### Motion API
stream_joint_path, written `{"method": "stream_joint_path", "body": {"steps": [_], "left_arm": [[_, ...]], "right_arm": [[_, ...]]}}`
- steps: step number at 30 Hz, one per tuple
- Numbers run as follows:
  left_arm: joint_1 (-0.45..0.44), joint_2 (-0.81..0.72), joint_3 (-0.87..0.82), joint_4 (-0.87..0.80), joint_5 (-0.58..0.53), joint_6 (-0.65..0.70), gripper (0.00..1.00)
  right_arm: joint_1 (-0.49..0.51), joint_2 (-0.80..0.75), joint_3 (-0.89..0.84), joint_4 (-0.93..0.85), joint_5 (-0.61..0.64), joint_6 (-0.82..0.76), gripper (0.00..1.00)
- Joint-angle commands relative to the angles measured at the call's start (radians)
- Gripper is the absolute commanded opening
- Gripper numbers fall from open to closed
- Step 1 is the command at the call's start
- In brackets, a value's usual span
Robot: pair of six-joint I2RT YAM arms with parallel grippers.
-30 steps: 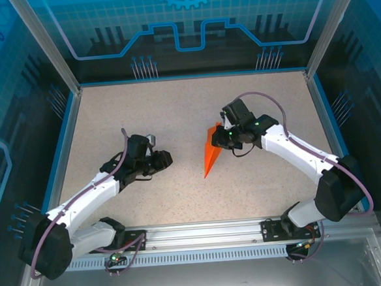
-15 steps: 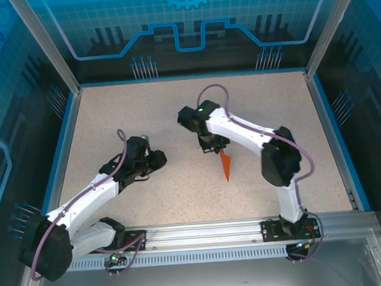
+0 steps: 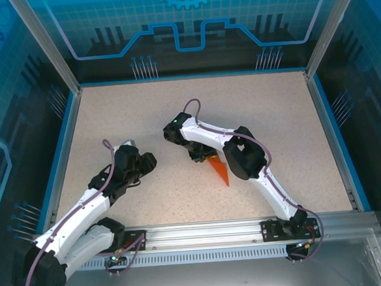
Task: Fold a paper plane with a square sheet of paper (pick it up from the middle)
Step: Turn over the paper at the center of the table.
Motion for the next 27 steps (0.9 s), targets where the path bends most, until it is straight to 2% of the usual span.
{"method": "stream_joint_path", "body": {"steps": [1,2,7,10,13,16,18,22,27], "left_arm": [[0.008,0.013,-0.007,-0.017,0.003,-0.018,0.46],[0.009,0.017,-0.004,-0.016,0.011,-0.017,0.47],[0.009,0.060,0.017,0.006,0.064,-0.001,0.48],[0.008,0.101,0.033,0.012,0.088,-0.001,0.48],[0.007,0.136,0.037,0.053,0.133,-0.002,0.49],[0.007,0.190,0.056,0.088,0.195,0.006,0.50],[0.008,0.236,0.073,0.109,0.242,0.010,0.50],[0.005,0.330,0.111,0.158,0.344,0.004,0.50],[0.002,0.402,0.139,0.173,0.389,-0.013,0.50]], "right_arm": [[0.022,-0.023,0.033,0.078,-0.127,-0.031,0.27],[0.021,-0.050,0.019,0.119,-0.157,-0.057,0.30],[0.004,-0.299,-0.153,0.353,-0.326,-0.153,0.61],[-0.033,-0.466,-0.322,0.487,-0.383,-0.182,0.69],[-0.116,-0.616,-0.559,0.677,-0.487,-0.169,0.66],[-0.212,-0.713,-0.783,0.892,-0.665,-0.136,0.46],[-0.253,-0.741,-0.887,0.995,-0.734,-0.113,0.40],[-0.291,-0.716,-0.953,1.006,-0.729,-0.120,0.38],[-0.323,-0.671,-0.984,1.033,-0.726,-0.146,0.38]]}}
